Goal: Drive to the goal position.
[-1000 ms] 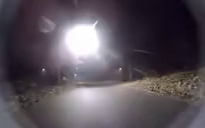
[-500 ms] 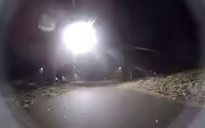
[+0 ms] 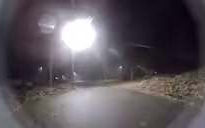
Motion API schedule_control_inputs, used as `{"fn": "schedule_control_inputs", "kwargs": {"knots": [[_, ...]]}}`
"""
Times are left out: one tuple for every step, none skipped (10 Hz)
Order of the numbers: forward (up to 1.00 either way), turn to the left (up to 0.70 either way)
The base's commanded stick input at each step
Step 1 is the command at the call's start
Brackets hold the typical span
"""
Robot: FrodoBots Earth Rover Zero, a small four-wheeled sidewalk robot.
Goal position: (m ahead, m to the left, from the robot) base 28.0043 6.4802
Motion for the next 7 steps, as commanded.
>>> {"fn": "schedule_control_inputs", "kwargs": {"knots": [[1.00, 0.05], [1.00, 0.05], [1.00, 0.05], [1.00, 0.06], [1.00, 0.07], [1.00, 0.08], [1.00, 0.08]]}}
